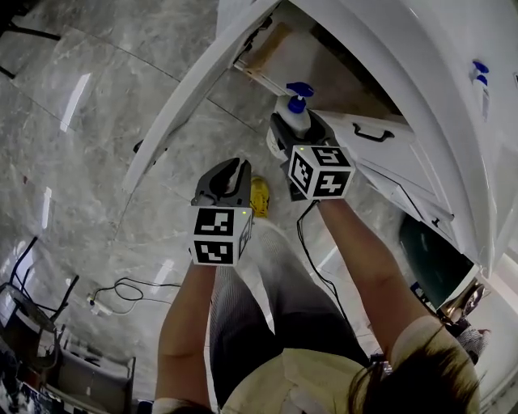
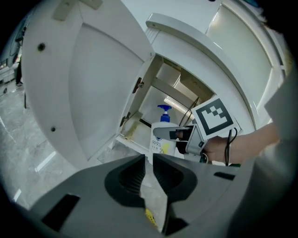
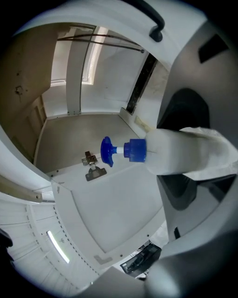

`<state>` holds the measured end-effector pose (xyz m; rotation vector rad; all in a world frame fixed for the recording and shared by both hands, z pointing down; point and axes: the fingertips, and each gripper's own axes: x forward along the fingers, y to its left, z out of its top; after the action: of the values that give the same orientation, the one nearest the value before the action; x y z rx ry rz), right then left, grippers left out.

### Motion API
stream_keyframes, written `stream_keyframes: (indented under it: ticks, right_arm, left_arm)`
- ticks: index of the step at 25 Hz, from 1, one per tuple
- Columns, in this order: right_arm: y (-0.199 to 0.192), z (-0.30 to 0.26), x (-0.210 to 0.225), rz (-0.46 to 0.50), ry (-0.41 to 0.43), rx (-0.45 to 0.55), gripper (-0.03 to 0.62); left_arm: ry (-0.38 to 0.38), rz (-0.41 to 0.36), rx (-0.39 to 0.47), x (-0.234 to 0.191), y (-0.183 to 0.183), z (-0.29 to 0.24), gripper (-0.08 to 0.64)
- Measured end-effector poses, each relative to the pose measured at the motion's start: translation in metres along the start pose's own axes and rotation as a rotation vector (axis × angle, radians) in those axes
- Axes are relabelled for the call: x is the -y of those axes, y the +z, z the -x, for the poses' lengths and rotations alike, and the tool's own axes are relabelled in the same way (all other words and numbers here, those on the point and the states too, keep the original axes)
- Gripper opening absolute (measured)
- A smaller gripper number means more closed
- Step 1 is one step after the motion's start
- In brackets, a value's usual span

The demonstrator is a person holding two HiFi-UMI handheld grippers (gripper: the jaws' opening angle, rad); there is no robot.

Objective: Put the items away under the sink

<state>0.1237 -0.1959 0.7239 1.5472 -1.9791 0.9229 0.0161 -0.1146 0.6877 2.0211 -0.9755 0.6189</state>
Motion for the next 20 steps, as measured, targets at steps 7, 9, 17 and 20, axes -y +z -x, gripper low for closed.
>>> stream_keyframes:
  ticks: [7,9,17,20]
  right_arm:
    - [-0.002,-0.025,0.015,0.036,-0.021,0.017,0.279]
    - [-0.002,-0.032,0.019,0.039,-0.028,0.018,0.279]
    - [-0.003,-0.058,0.03,0.075,-0.031,0.043,0.279]
    - [-0.004,-0.066,0.034,0.086,-0.037,0.051,0.28]
  left_arm:
    - [0.005,-0.003,0.006,-0.008,-0.008,-0.022,0.083]
    - [0.003,0.002,0.007,-0.011,-0.009,-0.028,0.083]
    - [0.023,0.022,0.022,-0.025,-0.011,-0.052,0.083]
    - [0.026,0.03,0.029,-0.031,-0.011,-0.061,0.083]
